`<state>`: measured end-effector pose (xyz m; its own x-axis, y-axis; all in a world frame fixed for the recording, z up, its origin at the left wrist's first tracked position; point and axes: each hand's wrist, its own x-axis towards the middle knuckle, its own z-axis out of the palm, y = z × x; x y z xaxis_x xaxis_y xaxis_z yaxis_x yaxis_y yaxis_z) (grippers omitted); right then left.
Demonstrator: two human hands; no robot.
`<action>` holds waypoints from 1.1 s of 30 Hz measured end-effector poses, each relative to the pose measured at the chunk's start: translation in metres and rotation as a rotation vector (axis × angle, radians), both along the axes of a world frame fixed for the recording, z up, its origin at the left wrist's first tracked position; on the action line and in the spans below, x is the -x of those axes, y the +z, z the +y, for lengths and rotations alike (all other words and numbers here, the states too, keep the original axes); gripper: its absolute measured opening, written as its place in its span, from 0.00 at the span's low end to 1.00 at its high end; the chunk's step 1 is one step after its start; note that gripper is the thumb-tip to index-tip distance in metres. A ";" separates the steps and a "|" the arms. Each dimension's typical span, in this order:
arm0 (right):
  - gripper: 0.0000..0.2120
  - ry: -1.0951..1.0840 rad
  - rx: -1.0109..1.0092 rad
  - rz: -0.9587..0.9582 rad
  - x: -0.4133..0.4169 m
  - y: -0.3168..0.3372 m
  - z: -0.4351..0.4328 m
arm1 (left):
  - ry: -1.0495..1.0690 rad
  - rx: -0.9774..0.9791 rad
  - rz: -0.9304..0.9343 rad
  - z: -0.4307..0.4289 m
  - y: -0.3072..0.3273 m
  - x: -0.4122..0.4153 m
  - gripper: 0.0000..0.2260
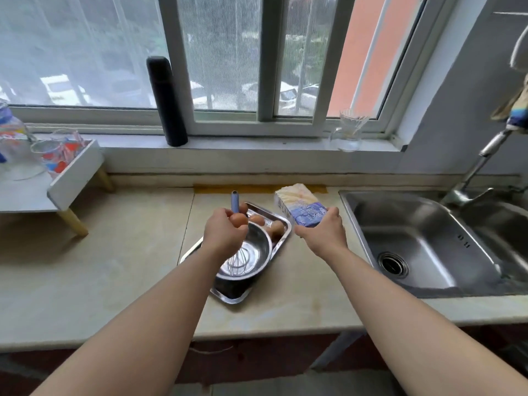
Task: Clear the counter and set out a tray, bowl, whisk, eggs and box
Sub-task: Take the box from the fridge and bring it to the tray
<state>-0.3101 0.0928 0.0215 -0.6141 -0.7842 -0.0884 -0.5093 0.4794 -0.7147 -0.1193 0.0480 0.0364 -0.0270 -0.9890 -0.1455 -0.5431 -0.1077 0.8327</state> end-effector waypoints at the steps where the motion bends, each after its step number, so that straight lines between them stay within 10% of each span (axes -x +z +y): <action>1: 0.38 0.006 -0.006 0.003 0.006 -0.004 -0.010 | 0.005 -0.011 0.007 -0.009 -0.003 0.007 0.17; 33: 0.37 -0.033 -0.100 -0.164 0.042 -0.121 -0.146 | -0.279 -0.164 -0.404 -0.188 -0.109 0.102 0.15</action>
<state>-0.3523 -0.0536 -0.1000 -0.6104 -0.7461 -0.2658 -0.3726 0.5667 -0.7349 -0.2210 -0.1403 -0.0721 -0.1959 -0.9156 -0.3510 -0.8444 -0.0245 0.5352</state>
